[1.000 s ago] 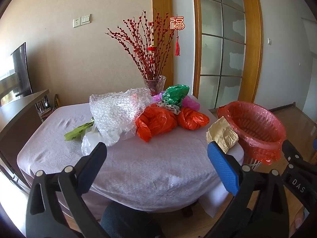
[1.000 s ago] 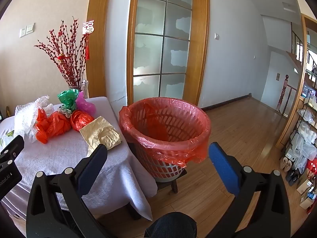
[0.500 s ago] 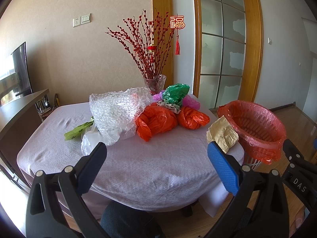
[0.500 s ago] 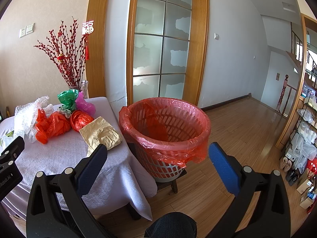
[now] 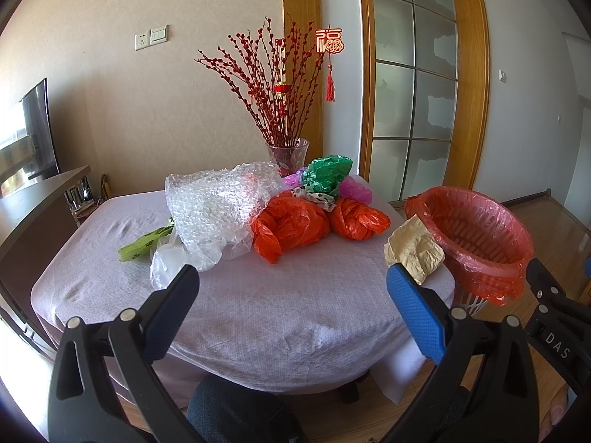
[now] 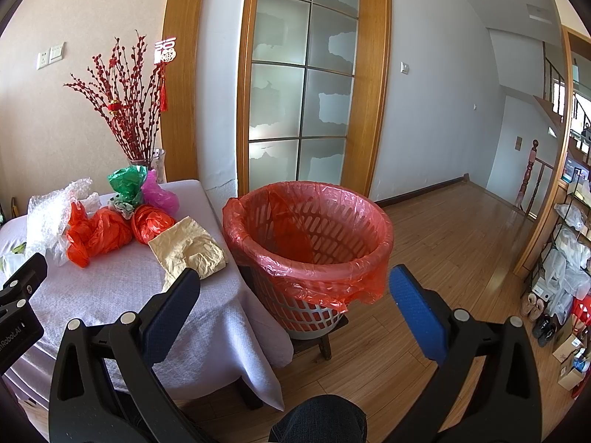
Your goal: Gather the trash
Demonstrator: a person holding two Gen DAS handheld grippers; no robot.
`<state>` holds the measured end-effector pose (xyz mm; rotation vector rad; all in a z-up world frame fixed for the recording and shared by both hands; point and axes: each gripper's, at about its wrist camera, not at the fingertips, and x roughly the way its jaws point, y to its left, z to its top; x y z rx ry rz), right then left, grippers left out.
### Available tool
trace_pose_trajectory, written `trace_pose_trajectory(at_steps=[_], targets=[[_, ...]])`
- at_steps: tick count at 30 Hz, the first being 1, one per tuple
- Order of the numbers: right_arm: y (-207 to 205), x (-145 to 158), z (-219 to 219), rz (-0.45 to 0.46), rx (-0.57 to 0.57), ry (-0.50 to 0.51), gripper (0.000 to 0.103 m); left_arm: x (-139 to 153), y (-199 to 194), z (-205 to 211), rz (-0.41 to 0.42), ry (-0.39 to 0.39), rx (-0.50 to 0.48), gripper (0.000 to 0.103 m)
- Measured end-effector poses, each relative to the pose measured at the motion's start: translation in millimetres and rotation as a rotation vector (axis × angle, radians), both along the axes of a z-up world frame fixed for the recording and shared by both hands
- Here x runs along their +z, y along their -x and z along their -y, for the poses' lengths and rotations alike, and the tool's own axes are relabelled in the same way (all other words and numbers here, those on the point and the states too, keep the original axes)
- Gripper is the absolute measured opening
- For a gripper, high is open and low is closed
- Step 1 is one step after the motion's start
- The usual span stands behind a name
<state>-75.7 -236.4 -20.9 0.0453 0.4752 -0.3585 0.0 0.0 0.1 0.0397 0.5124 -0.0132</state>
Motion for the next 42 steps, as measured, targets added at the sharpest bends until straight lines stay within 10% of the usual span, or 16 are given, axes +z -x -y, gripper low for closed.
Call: trace_pose_trajectory(at_steps=[42], targets=[[-2,-6,0,-0.014,0.000,-0.008,0.101,-16,1,1,-0.009,0.000,-0.003,0.099]])
